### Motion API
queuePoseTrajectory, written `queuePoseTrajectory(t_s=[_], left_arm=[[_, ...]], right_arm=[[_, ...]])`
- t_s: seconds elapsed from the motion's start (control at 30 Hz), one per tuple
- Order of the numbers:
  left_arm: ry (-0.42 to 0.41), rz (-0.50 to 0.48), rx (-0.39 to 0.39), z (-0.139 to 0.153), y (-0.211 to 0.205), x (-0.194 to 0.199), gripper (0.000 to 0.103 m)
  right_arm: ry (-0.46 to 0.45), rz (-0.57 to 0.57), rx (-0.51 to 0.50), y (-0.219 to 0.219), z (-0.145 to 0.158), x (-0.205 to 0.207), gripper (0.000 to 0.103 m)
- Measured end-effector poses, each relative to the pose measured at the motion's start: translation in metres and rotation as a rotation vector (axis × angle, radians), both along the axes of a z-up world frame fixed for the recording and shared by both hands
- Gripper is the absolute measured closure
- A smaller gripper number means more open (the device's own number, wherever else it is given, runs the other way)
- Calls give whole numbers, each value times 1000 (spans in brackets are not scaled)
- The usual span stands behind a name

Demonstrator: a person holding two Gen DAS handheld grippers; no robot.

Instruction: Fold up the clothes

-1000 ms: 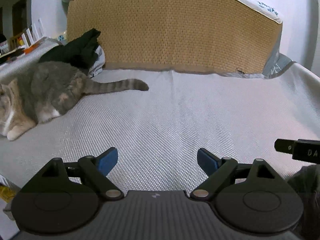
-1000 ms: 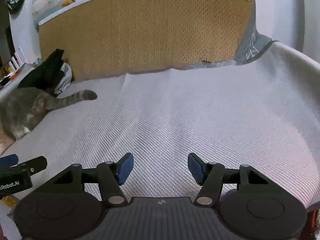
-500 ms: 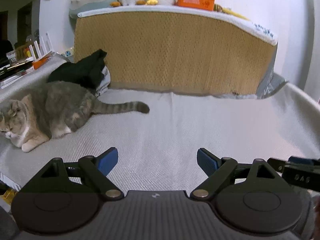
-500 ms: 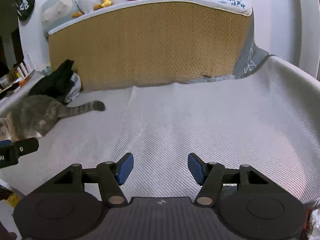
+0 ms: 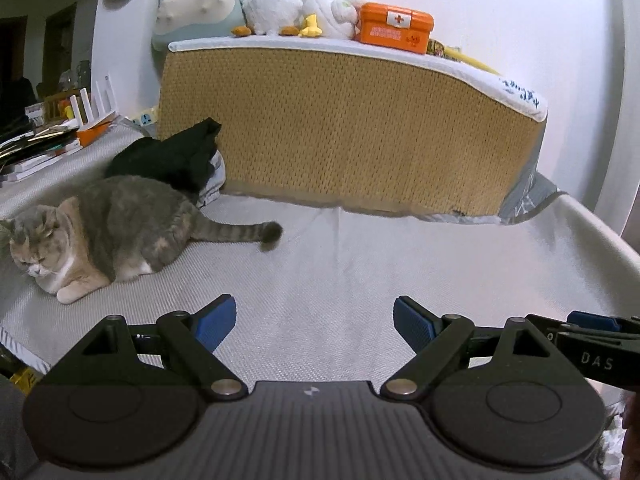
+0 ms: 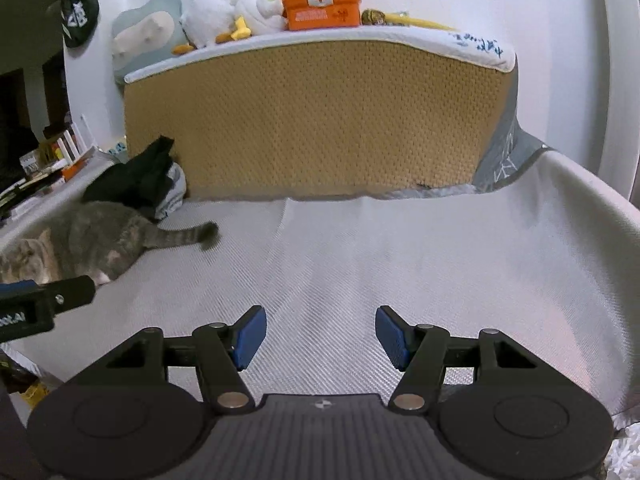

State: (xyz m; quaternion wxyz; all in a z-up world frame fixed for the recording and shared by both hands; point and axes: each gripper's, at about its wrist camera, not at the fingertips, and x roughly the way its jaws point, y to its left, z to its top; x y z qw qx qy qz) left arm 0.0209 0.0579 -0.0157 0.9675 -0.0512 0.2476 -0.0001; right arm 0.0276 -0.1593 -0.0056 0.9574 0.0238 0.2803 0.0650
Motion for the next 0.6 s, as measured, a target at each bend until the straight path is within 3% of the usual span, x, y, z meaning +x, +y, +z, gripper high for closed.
queuePoseTrajectory(t_s=[0.6], left_arm=[[-86, -54, 10, 34, -5, -37, 9]], right_arm=[[-37, -11, -10, -1, 41, -41, 36]])
